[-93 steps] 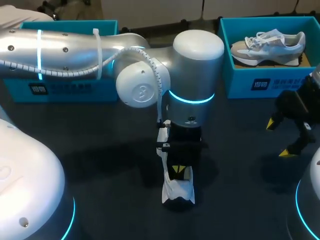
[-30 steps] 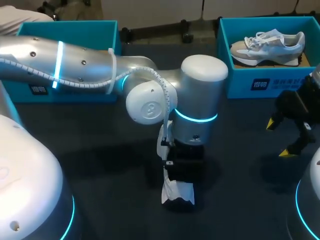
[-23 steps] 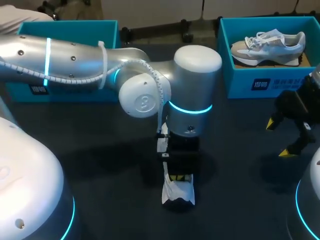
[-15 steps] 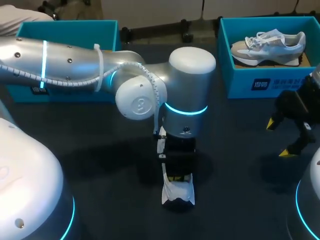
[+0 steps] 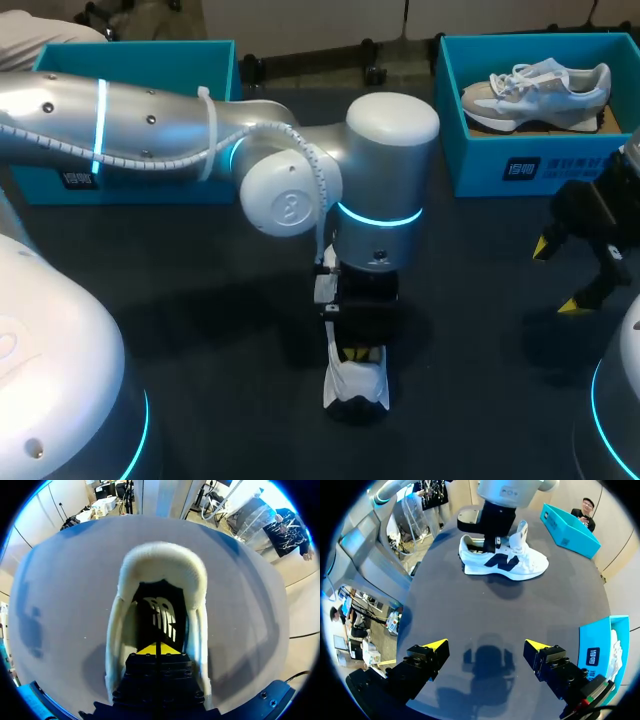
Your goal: Take the shoe out of the shoebox, open the shoe tongue, remove and reinsert the insole, then place the shoe into the shoebox
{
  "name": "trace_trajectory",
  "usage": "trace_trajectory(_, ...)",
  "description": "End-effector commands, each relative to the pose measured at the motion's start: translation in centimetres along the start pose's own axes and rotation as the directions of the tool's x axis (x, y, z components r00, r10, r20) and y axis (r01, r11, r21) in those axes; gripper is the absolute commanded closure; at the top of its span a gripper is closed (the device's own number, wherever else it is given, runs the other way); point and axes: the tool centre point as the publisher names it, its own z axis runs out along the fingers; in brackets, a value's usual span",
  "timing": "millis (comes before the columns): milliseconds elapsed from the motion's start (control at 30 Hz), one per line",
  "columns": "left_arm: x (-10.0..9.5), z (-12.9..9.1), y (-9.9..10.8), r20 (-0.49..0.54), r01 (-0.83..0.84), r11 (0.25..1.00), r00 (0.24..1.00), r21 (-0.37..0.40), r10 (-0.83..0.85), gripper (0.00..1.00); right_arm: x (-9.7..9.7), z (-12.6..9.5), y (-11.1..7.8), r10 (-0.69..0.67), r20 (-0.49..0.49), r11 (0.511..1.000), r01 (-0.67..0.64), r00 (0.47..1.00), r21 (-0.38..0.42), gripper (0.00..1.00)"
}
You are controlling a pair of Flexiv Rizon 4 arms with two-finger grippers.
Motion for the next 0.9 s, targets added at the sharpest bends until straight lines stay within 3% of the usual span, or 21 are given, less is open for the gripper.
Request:
trace_trajectory(33, 1.4, -2.0, -0.5, 0.016, 0.000, 1.000, 1.000, -0.027, 0.001, 1.00, 0.0, 0.1, 0.0, 0.000, 0.000, 1.000, 0.000, 1.000, 0.003, 0.00)
trace_trajectory(400, 0.6, -2.8, 0.4, -0.003, 0.013, 0.998, 1.000, -0.060, -0.013, 0.97, 0.0, 0.1, 0.0, 0.000, 0.000, 1.000, 0.000, 1.000, 0.003, 0.00)
trace_trajectory(500, 0.0, -2.9, 0.8, -0.015, 0.017, 0.998, 1.000, -0.064, -0.017, 0.76, 0.0, 0.1, 0.0, 0.000, 0.000, 1.000, 0.000, 1.000, 0.003, 0.00)
trace_trajectory(767, -0.6, -2.9, 1.4, -0.025, 0.025, 0.998, 0.999, -0.060, -0.027, 0.52, 0.0, 0.1, 0.0, 0.000, 0.000, 1.000, 0.000, 1.000, 0.003, 0.00)
trace_trajectory(800, -0.6, -2.9, 1.4, -0.021, 0.033, 0.998, 0.999, -0.059, -0.034, 0.32, 0.0, 0.1, 0.0, 0.000, 0.000, 1.000, 0.000, 1.000, 0.003, 0.00)
trace_trajectory(867, -0.4, -2.9, 1.3, -0.020, 0.040, 0.997, 0.999, -0.068, -0.042, 0.24, 0.0, 0.1, 0.0, 0.000, 0.000, 1.000, 0.000, 1.000, 0.003, 0.00)
trace_trajectory(900, -0.1, -2.9, 1.2, -0.019, 0.043, 0.997, 0.999, -0.064, -0.044, 0.06, 0.0, 0.1, 0.0, 0.000, 0.000, 1.000, 0.000, 1.000, 0.003, 0.00)
